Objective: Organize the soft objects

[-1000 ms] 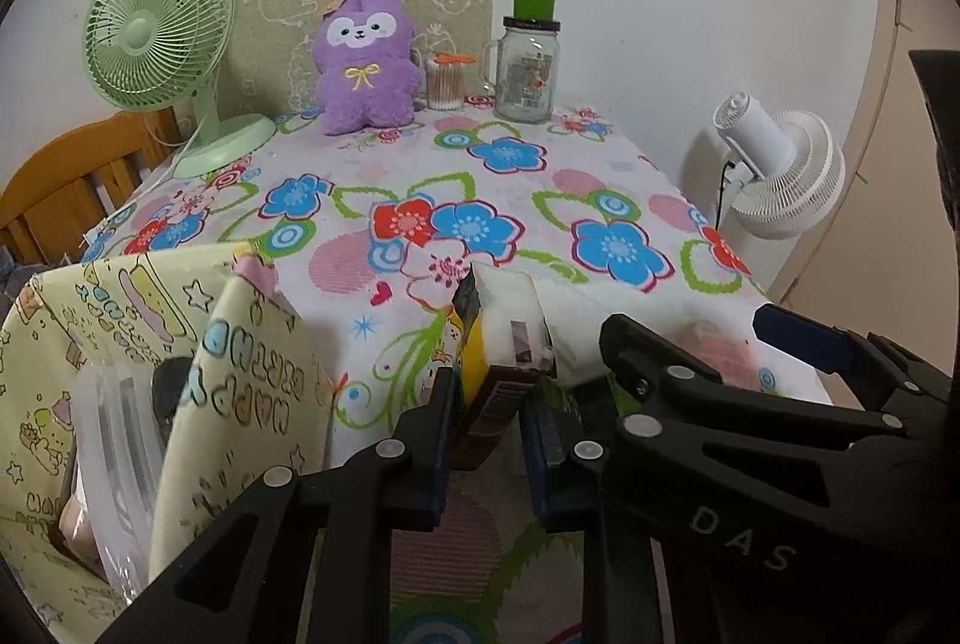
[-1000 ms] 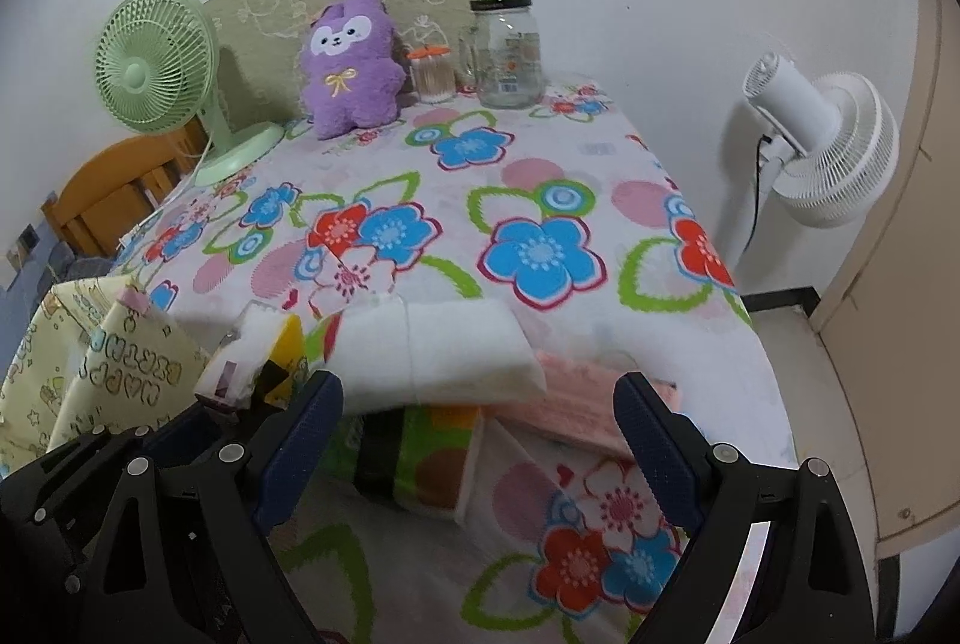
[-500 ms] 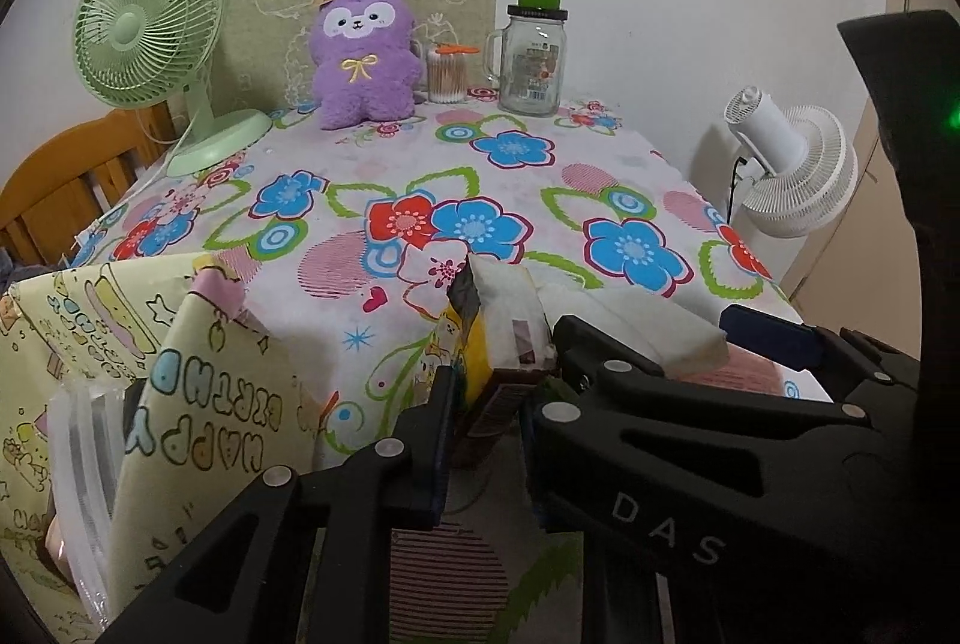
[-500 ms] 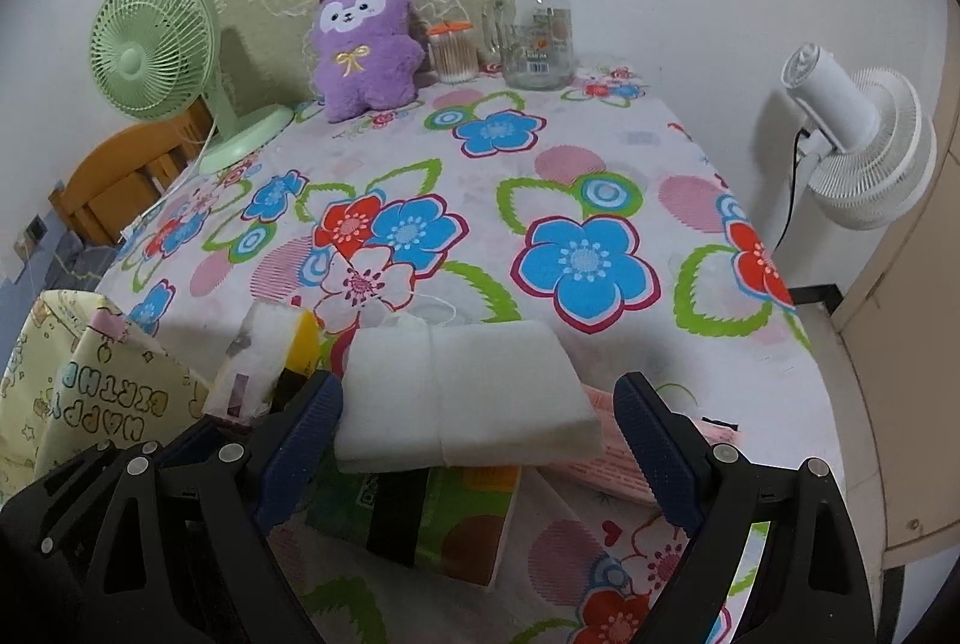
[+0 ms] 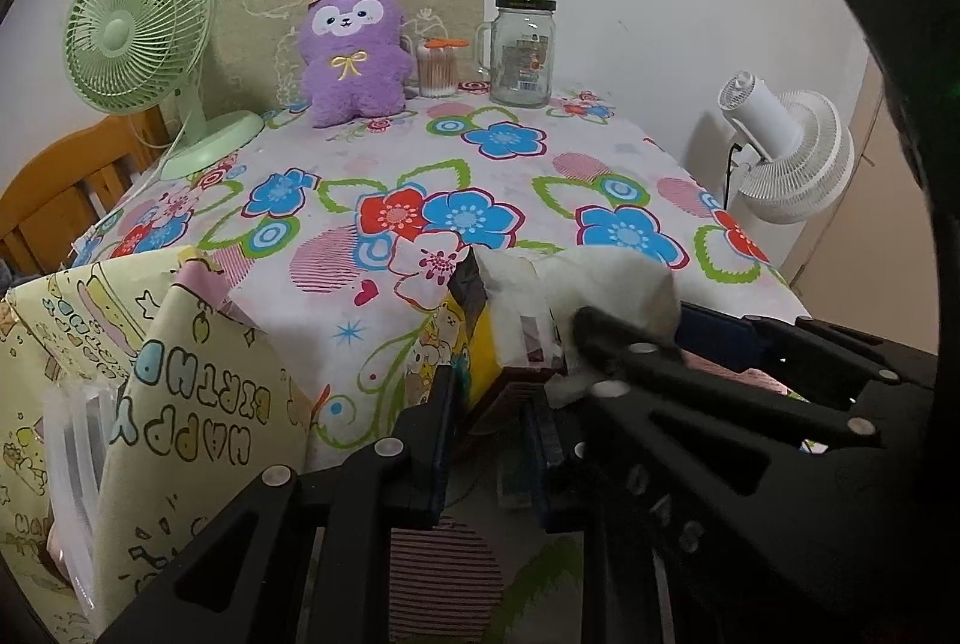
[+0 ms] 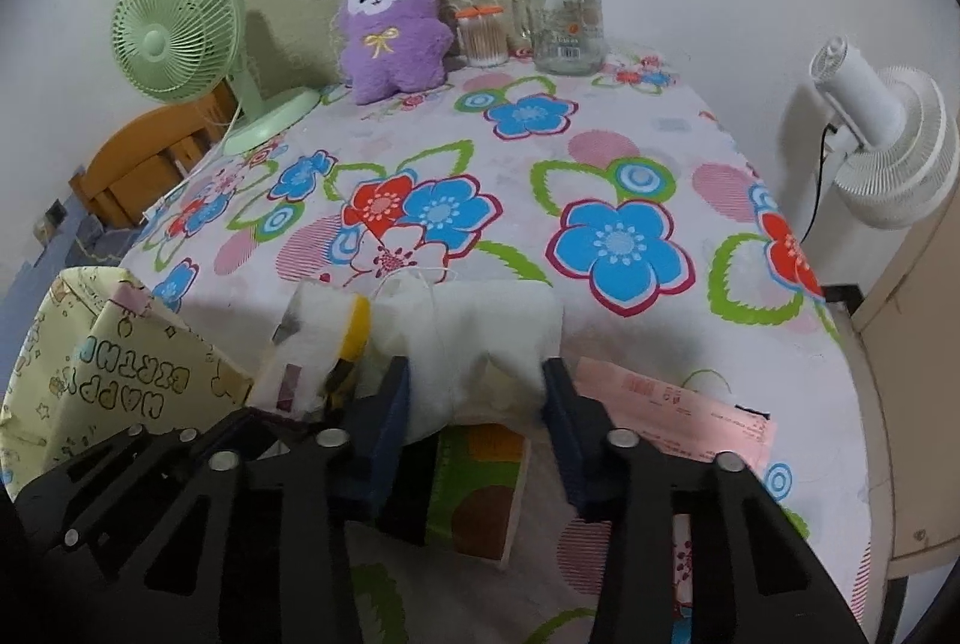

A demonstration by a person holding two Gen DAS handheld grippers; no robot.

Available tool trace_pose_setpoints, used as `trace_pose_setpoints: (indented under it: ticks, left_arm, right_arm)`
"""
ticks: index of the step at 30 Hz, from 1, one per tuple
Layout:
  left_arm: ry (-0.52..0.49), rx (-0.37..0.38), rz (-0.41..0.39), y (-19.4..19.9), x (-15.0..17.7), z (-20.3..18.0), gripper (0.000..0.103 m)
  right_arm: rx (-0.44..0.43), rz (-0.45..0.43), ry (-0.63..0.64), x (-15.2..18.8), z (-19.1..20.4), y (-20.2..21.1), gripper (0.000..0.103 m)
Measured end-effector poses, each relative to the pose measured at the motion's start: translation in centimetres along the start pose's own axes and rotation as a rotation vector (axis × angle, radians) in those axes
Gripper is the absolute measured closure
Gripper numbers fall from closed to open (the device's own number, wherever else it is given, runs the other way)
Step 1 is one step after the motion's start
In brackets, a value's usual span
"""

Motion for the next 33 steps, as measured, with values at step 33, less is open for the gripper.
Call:
trace_pose_setpoints:
  ticks: [33]
  left_arm:
    - [-0.042, 0.037, -0.09, 6.2, 0.6, -2.1, 0.084]
  right_arm:
    - [0.064, -0.131, -0.033, 1.7, 0.0, 7.8, 0.072]
Point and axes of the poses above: each gripper's, at about its wrist camera, not at the fingertips, and y roughly against the way its jaws point, z to its left, x to its underside, the point moved 5 cm from there along -y, roughly the way its jaws point, and after that the axes turned 3 degrees about -z, right-handed, at the moved point
